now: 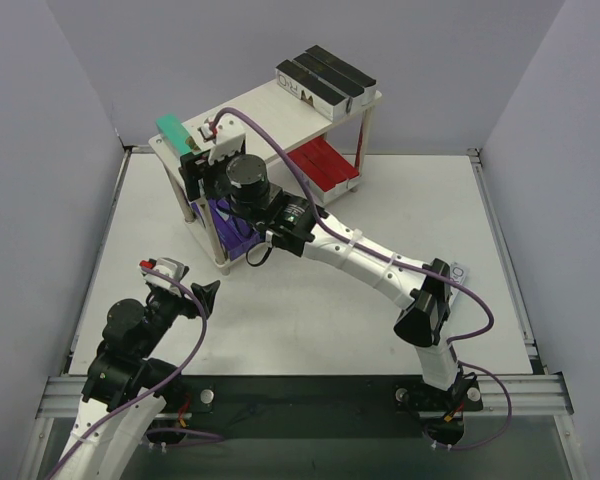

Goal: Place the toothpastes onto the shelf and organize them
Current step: Place the toothpaste on the shelf, then pick up the toothpaste from the center of the board.

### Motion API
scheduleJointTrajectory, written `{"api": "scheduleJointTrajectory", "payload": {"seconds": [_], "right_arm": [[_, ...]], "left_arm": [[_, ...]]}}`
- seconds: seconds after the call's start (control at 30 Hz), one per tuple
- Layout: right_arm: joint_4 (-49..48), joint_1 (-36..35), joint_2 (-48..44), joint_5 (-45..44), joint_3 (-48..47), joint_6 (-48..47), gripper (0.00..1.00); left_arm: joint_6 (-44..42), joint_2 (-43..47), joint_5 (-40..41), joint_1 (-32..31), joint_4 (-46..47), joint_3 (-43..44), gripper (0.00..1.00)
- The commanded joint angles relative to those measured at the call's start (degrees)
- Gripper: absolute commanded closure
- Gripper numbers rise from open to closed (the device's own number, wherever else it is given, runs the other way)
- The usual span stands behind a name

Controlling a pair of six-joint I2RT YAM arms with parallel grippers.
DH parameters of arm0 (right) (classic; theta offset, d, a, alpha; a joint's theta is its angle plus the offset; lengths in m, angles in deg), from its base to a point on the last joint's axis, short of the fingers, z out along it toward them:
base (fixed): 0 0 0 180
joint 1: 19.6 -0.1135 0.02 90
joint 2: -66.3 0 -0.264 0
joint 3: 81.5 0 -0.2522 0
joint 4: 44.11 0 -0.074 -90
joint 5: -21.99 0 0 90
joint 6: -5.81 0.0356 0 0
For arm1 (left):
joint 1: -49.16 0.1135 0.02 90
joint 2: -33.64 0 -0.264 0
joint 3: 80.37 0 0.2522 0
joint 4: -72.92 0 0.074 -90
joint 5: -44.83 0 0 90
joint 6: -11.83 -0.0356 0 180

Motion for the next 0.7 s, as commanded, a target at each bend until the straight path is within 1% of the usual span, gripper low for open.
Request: {"api": "scheduleJointTrajectory", "payload": {"seconds": [0.0,0.07,0.2,0.33,0.37,0.4,0.43,0.47,0.5,0.53,0.57,0.6,0.63,0.67], "right_arm": [[-2.15,-0.75,-2.06,-0.21,-0.35,-0.68,0.32],[-2.15,-0.75,-3.37,0.23,-0.44,-1.21,0.27],[-2.06,-0.75,-7.50,1.81,1.05,-2.96,0.25],[0.22,0.03,-14.18,-0.37,6.13,-4.29,0.22],[0.66,0.47,-17.94,-0.90,8.06,-4.11,0.21],[1.53,0.83,-20.06,-1.87,13.04,-4.02,0.21],[2.06,1.70,-22.17,-4.66,15.44,-3.59,0.21],[2.77,2.23,-26.37,-5.91,18.25,-3.41,0.21],[5.30,2.84,-28.50,-7.57,22.46,-3.15,0.21],[6.97,4.24,-30.43,-8.89,24.93,-1.58,0.21],[8.82,5.30,-34.28,-11.34,26.96,-0.43,0.20],[13.19,6.27,-36.41,-12.32,31.51,1.23,0.20],[15.06,7.15,-38.52,-13.29,33.73,2.90,0.19],[17.08,9.59,-42.54,-15.04,35.92,6.57,0.19]], "left_arm": [[-0.43,0.46,-1.04,0.23,3.15,0.02,0.12],[-0.43,0.46,-1.13,0.23,3.15,0.02,0.12],[-0.34,0.90,-1.13,0.23,3.24,-0.07,0.12],[-0.34,1.69,-0.95,0.23,3.41,-0.16,0.12],[-0.34,1.86,-1.04,0.23,3.41,-0.16,0.12],[-0.34,2.39,-0.96,0.23,3.50,-0.07,0.12],[-0.34,2.65,-0.95,0.23,3.59,-0.07,0.12],[-0.34,3.18,-0.95,0.23,3.59,-0.16,0.12],[-0.25,3.45,-0.69,0.23,3.68,-0.16,0.12],[-0.25,3.62,-0.78,0.23,3.76,-0.25,0.12],[-0.25,3.97,-0.69,0.23,3.68,-0.25,0.12],[-0.25,4.15,-0.52,0.32,3.68,-0.16,0.12],[-0.25,4.24,-0.52,0.32,3.68,-0.25,0.12],[-0.25,4.67,-0.34,0.32,3.68,-0.16,0.12]]}}
